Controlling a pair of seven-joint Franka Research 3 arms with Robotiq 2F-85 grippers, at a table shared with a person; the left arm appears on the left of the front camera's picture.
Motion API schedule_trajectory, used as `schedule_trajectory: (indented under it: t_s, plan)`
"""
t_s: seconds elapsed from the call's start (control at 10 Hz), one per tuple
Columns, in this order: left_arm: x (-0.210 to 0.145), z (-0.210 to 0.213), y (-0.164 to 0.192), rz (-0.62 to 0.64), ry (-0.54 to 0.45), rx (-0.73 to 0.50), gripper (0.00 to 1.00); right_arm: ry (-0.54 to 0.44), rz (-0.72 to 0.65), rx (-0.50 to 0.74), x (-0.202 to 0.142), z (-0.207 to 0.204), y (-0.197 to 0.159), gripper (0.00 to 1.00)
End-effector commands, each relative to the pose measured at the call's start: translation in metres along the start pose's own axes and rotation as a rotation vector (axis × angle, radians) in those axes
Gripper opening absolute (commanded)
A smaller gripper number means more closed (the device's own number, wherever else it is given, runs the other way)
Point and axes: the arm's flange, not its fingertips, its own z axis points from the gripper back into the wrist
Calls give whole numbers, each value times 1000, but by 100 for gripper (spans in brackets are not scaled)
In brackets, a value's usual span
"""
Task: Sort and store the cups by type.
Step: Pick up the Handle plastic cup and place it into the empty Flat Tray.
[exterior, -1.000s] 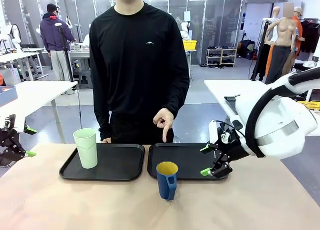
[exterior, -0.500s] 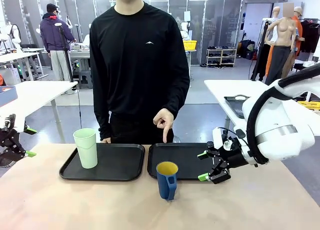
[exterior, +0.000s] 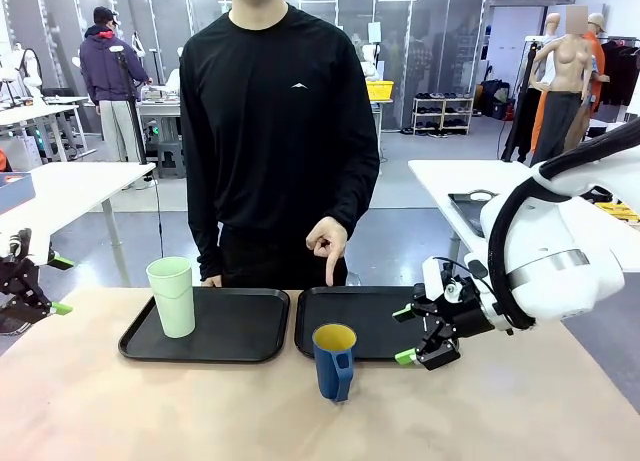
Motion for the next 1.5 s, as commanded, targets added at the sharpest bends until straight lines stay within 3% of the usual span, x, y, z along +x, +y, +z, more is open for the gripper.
schedule_trajectory:
  t_s: [0.0,0.1,0.4,0.6,0.9,1.3,1.4]
  plan:
    - [-1,-1,0,-8,-10,1,100,-2,-3,5,-1,-2,1,100]
    - [-1,-1,0,-8,-10,1,100,-119,-22,73,-17,-9,-9,100]
    - [-1,-1,0,-8,-10,1,100,-340,5,153,-51,-33,-18,100]
    - [-1,-1,0,-8,-10,1,100,-419,24,164,-65,-40,-19,100]
    - [-1,-1,0,-8,-10,1,100,-468,26,170,-69,-58,-18,100]
    - [-1,-1,0,-8,-10,1,100,-396,35,275,-58,-74,-13,100]
    - [-1,-1,0,-8,-10,1,100,-441,4,231,-34,-52,-40,100]
